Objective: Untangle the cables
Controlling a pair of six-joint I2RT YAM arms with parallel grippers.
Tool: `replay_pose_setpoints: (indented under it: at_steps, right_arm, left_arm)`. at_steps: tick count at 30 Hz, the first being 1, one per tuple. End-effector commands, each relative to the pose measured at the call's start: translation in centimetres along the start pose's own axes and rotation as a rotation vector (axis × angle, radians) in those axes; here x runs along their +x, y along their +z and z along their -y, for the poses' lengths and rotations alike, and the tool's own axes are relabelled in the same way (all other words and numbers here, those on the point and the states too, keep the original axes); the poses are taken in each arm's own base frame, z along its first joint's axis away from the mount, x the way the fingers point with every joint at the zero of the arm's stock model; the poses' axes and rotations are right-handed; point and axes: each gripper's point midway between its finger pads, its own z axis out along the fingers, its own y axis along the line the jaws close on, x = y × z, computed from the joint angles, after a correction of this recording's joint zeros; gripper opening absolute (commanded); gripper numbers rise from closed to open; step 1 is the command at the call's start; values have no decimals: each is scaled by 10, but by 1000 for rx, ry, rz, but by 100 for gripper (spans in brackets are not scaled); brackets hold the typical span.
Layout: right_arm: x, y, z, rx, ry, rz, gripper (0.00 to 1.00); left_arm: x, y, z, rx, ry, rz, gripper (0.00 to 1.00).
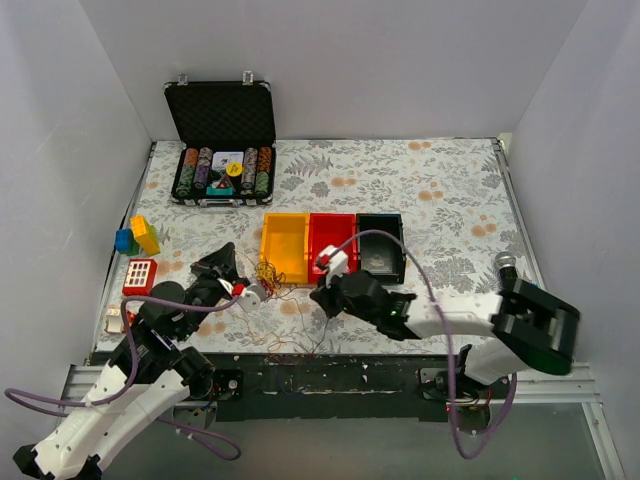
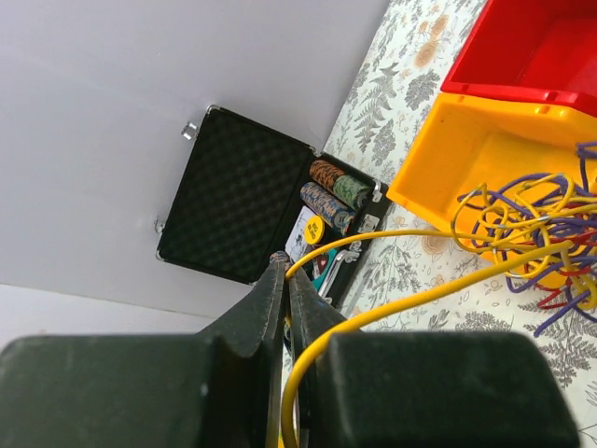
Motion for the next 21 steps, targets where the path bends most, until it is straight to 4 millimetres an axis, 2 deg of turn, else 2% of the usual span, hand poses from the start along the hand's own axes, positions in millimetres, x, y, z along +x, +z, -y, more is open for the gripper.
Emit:
replay_pose_setpoints:
  at_steps: [1, 5, 6, 9, 12, 17, 21]
  right_arm:
    - [-46, -63, 47, 263, 109, 212, 1]
    - [-75, -133, 92, 515, 226, 360, 1]
    - [-90, -159, 103, 571, 261, 431, 1]
    - [-108, -211, 123, 686, 320, 546, 1]
    - [-118, -256, 140, 793, 322, 604, 1]
    - [-138, -310, 152, 886, 298, 676, 1]
    - [-144, -340, 161, 962, 313, 710, 1]
  left_arm:
    - [-7, 0, -25, -53, -121, -32, 0]
    - [-2, 2, -20, -46, -85, -46, 0]
    - [0, 2, -18, -43, -62, -43, 0]
    - [4, 0, -9, -29, -9, -36, 0]
    - [12, -3, 8, 30, 29, -50, 0]
    - [29, -7, 37, 124, 83, -94, 0]
    - [43, -10, 56, 192, 130, -138, 0]
